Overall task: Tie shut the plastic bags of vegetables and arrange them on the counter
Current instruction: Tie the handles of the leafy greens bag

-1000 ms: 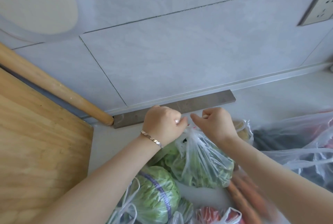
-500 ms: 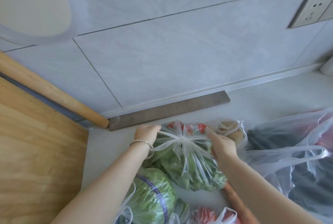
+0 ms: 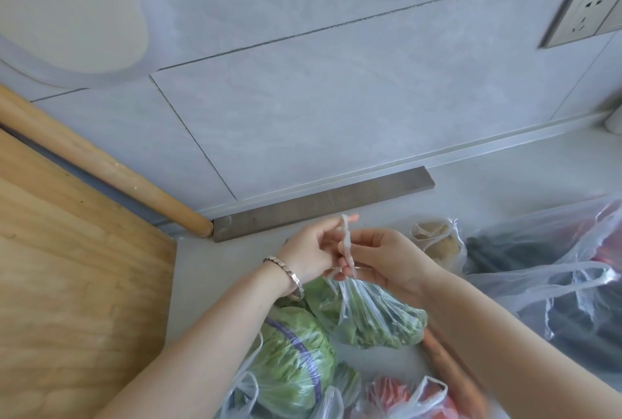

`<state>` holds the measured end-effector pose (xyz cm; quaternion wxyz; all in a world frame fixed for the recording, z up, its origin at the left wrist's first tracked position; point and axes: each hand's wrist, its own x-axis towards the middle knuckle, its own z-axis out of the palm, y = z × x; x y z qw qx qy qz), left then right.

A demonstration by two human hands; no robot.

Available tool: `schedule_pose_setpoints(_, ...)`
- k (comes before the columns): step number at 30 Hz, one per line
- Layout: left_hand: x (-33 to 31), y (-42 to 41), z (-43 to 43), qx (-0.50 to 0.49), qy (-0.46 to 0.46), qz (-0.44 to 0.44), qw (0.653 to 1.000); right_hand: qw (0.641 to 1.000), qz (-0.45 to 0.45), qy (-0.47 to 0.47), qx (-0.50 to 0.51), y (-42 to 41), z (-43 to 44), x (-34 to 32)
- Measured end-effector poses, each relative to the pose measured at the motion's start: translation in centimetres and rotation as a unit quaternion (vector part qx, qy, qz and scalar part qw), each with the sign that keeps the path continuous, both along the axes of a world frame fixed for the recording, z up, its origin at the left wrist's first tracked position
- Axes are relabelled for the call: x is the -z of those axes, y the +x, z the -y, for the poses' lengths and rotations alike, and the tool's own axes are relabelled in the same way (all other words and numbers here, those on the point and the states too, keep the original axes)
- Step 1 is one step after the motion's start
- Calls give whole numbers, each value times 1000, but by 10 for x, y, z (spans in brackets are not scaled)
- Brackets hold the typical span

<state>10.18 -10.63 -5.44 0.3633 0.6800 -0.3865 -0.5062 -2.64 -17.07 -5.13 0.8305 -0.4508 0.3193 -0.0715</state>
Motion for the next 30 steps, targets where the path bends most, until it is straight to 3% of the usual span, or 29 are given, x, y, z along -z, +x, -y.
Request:
schedule_pose_setpoints(4,11,0,0,29,-18,171,985,979,-149,-136,-18,-7,4,12)
schedule_pose_setpoints(6,17,7,-1,-24,-6,186,982,971,-201,-128,39,-16,11,25)
schedule_pose_setpoints(7,20,12,-2,-84,4,124,989,972,-207,-76,77,-22,16,33)
schedule_pose_setpoints(8,21,17,-2,-164,12,5,986,972,-200,-8,122,-28,21,40)
schedule_pose_setpoints(9,24,20,-2,-248,11,-144,958,967,-178,66,171,-32,23,49)
schedule_pose_setpoints(11,27,21,-1,-369,-25,-368,853,938,-107,186,272,-35,23,61)
schedule_pose_setpoints(13,29,16,3,-405,-46,-422,809,904,-28,254,344,-32,25,64)
schedule_pose_setpoints(14,28,14,3,-392,-44,-414,820,892,10,273,359,-29,26,62)
schedule_pose_setpoints(16,20,13,3,-341,-17,-319,884,892,60,286,344,-23,29,51)
schedule_pose_setpoints(17,16,14,1,-307,-2,-235,922,913,59,262,307,-20,31,46)
schedule_pose_setpoints(20,3,21,-3,-149,40,28,988,992,-71,44,100,-15,34,35)
schedule_pose_setpoints(22,-2,22,-4,15,72,235,969,976,-178,-120,-30,-14,35,27)
schedule_pose_setpoints(24,-4,19,-4,137,85,387,908,939,-243,-232,-77,-11,35,23)
schedule_pose_setpoints(26,-3,18,-4,163,69,398,900,921,-261,-284,-52,-8,35,24)
schedule_pose_setpoints(28,-2,19,-5,155,41,343,926,919,-264,-291,-7,-5,33,32)
schedule_pose_setpoints(30,3,22,-6,85,14,262,961,929,-254,-266,36,-1,28,44)
